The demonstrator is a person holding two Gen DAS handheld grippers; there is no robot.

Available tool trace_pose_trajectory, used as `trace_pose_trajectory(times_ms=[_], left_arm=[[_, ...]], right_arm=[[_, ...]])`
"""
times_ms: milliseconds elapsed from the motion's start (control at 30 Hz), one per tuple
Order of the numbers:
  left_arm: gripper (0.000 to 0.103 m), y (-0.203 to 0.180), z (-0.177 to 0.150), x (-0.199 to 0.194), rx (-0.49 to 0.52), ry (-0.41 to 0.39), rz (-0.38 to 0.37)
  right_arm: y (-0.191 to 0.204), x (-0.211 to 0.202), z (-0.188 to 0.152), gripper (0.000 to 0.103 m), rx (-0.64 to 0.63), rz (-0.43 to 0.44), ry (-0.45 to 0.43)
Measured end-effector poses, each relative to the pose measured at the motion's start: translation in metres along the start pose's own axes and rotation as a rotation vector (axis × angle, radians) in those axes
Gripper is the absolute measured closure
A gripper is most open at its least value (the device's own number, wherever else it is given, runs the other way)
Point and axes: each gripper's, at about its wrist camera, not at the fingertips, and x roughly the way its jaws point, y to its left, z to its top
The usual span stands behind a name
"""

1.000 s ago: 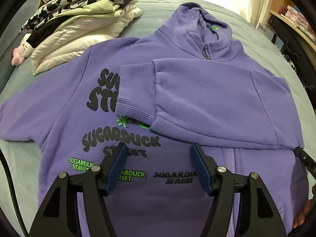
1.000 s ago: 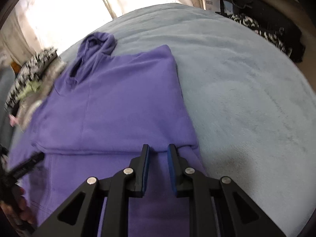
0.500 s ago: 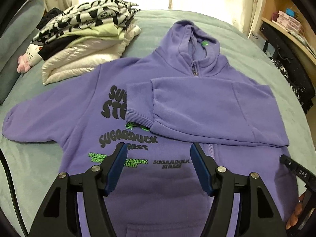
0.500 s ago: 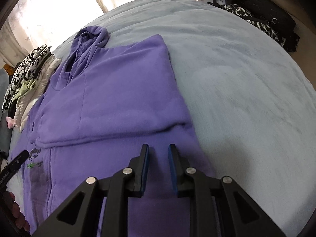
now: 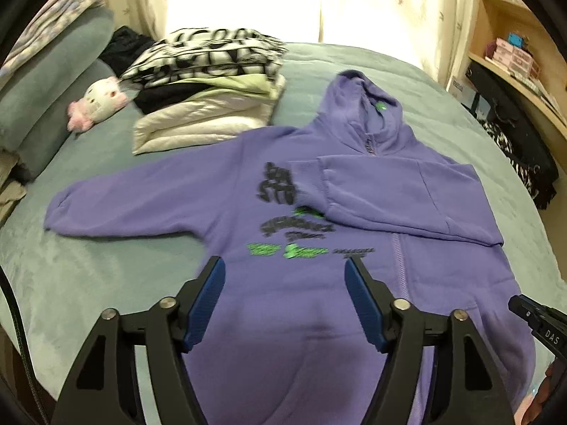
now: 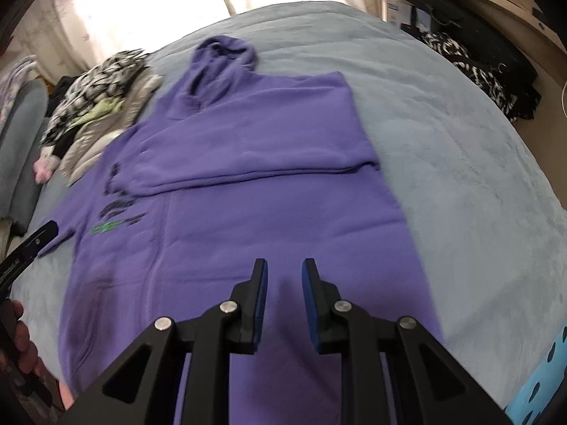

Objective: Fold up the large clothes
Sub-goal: 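Move the left tool to the other outstretched hoodie sleeve, then grasp the sleeve cuff with the left tool and fold it across the front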

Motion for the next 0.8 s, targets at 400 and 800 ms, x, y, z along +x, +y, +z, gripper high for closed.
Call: trace_pose_trajectory(times_ms=[400, 800], left_arm=[[0.032, 0.188, -0.011, -0.001, -0.334, -0.015, -0.097], [0.032, 0.339, -0.023, 0.084, -0.599, 0.02, -0.329]], right_arm=[[0.14, -0.011, 0.013, 0.08, -0.21, 0.127, -0.086], [0.285, 0.048, 0.045, 0.08, -0.314, 0.156, -0.146]])
